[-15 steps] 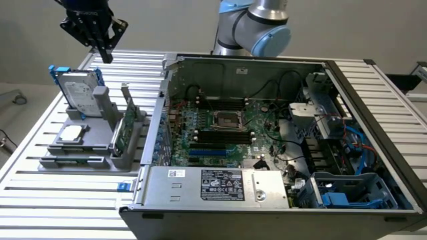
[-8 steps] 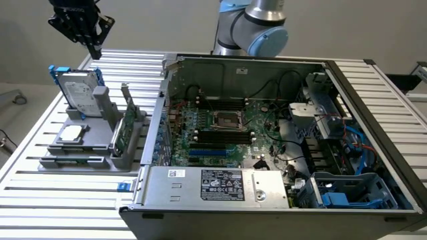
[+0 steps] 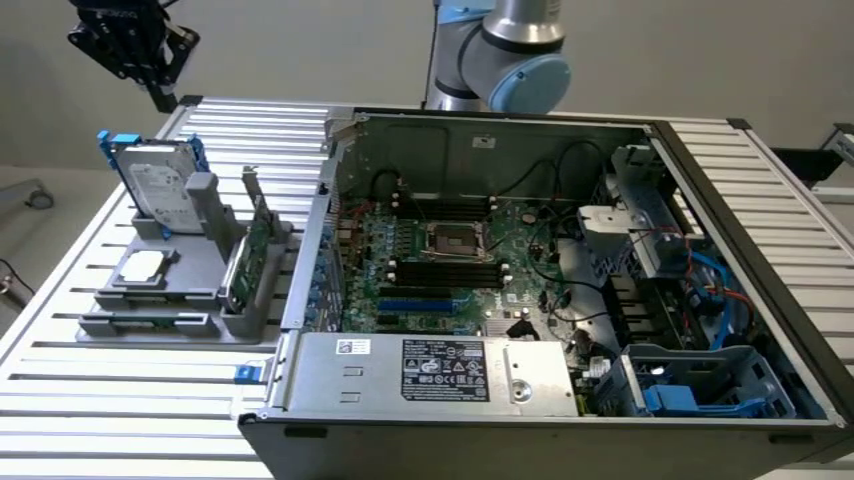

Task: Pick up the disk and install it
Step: 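Reach for the disk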

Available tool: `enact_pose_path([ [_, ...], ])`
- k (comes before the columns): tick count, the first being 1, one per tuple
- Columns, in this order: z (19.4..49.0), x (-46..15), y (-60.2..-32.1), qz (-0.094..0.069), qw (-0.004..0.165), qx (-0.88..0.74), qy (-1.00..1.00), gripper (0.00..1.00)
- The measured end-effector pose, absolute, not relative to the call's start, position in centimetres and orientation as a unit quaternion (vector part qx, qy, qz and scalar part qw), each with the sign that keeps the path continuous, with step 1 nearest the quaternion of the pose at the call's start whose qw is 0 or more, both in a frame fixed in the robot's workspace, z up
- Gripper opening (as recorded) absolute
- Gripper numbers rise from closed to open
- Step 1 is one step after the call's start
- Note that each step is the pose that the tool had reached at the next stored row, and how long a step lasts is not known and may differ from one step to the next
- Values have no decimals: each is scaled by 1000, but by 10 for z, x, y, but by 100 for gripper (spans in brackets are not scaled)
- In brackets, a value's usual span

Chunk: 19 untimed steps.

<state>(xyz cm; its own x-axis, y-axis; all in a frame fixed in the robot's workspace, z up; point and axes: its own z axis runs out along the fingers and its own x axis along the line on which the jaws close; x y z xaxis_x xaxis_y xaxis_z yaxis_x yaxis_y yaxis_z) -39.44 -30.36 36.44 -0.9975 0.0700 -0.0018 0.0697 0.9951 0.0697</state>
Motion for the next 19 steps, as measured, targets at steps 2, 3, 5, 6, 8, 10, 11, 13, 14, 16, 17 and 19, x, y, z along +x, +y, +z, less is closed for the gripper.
enact_pose_path([
  [2,363,-402,-304,34,2,34,999,11],
  [3,362,-405,-304,33,2,33,999,11],
  [5,361,-410,-304,32,2,32,999,11],
  [6,361,-411,-304,32,2,31,999,11],
  [8,360,-413,-304,29,1,27,999,11],
  [10,360,-414,-304,25,1,21,999,11],
  [11,360,-414,-304,21,0,19,1000,11],
  [13,360,-416,-304,15,0,14,1000,11],
  [14,360,-417,-304,13,0,11,1000,11],
  [16,360,-419,-304,10,0,8,1000,11],
  [17,360,-421,-304,8,0,6,1000,11],
  [19,359,-425,-304,6,0,2,1000,11],
])
